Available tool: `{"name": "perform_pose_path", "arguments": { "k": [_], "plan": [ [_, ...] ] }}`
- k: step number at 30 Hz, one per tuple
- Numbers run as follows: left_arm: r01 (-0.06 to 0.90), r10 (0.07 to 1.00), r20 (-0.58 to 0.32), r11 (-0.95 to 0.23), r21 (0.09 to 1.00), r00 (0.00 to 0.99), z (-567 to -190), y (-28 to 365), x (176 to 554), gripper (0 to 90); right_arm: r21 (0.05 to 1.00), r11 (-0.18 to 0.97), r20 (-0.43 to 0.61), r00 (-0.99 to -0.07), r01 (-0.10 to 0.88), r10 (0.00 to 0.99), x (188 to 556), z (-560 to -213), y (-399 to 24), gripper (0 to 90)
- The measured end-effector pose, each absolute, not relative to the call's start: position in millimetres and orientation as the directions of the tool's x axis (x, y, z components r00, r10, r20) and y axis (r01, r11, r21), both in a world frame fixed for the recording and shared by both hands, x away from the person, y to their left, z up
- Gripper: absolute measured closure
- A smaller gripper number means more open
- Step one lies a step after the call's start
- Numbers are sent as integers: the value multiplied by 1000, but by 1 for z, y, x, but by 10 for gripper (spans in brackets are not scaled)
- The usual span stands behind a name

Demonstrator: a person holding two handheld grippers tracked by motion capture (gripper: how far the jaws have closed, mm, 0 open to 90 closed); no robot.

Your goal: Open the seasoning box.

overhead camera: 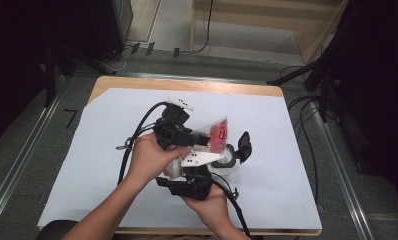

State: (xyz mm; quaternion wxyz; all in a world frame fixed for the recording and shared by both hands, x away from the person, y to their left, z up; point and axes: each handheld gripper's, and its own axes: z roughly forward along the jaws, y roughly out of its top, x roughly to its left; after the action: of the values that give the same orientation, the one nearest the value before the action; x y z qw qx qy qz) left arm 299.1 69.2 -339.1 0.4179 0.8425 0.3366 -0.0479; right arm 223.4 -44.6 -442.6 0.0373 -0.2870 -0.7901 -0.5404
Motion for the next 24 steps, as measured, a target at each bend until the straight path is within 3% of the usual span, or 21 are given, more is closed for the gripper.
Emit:
{"name": "perform_pose_path", "arguments": {
  "k": [24],
  "plan": [
    [599,513,-355,-458,656,782,-333,55,311,806,837,202,384,-809,509,446,229,-440,-51,619]
  ]
}}
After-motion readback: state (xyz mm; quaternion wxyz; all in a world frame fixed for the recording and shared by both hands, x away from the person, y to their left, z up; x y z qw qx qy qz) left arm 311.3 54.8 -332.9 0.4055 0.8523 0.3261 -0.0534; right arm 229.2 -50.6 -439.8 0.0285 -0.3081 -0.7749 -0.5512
